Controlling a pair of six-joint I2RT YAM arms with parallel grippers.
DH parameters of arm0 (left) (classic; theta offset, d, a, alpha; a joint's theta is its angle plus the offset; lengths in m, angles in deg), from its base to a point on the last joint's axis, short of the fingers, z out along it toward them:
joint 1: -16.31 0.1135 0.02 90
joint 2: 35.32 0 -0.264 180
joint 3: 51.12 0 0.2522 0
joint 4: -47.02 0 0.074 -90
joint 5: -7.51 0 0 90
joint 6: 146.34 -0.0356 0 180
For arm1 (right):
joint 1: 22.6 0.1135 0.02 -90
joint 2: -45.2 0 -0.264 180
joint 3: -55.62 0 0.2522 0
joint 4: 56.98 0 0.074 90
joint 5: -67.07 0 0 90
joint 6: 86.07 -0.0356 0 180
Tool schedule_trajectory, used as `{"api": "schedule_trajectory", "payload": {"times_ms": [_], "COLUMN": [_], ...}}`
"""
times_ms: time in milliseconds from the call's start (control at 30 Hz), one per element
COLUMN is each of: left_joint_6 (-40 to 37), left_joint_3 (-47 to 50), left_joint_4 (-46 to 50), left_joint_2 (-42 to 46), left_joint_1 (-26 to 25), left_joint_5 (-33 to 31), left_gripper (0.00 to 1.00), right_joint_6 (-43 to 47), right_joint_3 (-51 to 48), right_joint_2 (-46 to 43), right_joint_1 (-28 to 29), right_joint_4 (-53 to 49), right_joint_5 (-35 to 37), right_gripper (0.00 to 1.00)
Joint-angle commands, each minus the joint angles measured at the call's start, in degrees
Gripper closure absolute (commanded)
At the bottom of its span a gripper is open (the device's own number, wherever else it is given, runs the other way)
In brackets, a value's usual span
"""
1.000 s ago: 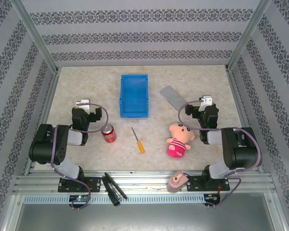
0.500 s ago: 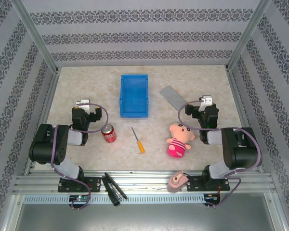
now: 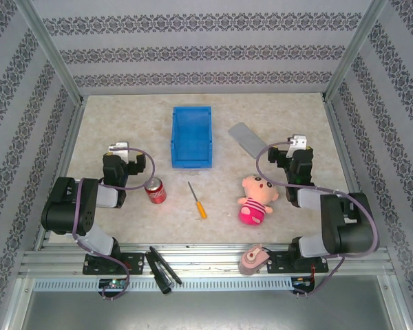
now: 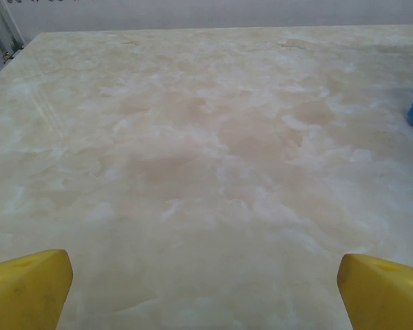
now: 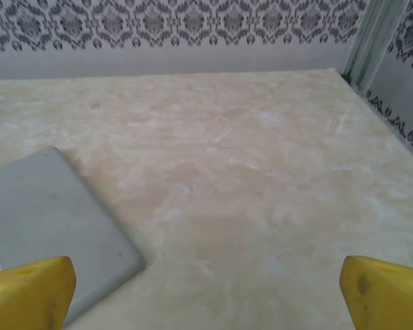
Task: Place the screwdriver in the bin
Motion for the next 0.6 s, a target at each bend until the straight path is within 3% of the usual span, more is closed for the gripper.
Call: {"api": "schedule_trajectory", "payload": {"times_ms": [0,67,300,367,567], "left_joint_6": [-0.82,-1.29,-6.17,-7.36,-12.41], "left_joint_3": [-1.41,-2.65,-13.71,-16.45,-31.23], "left_joint_4": [3.09,8.55,40.54,48.90,78.56], "left_joint_2": [2.96,6.38,18.44,23.20,32.96], "left_joint_1": [-0.36,-0.36,-0.36,-0.36,-0.45], "left_joint_5": [1.30,2.77,6.04,6.72,9.77], "left_gripper": [0.01,0.01,0.01,0.01,0.01], "right_joint_6": [0.75,-1.64,-15.87,-16.87,-15.93], "right_joint_3": [3.12,4.59,19.96,22.53,32.07], "right_joint_2": [-5.47,-9.42,-19.27,-21.28,-24.60], "right_joint_1": [1.70,1.95,3.83,6.30,25.42], "right_joint_4": [-8.16,-13.11,-50.41,-56.34,-78.86], "right_joint_5": [4.05,4.79,5.54,4.28,11.47], "right_gripper": [0.02,0.02,0.02,0.02,0.02]}}
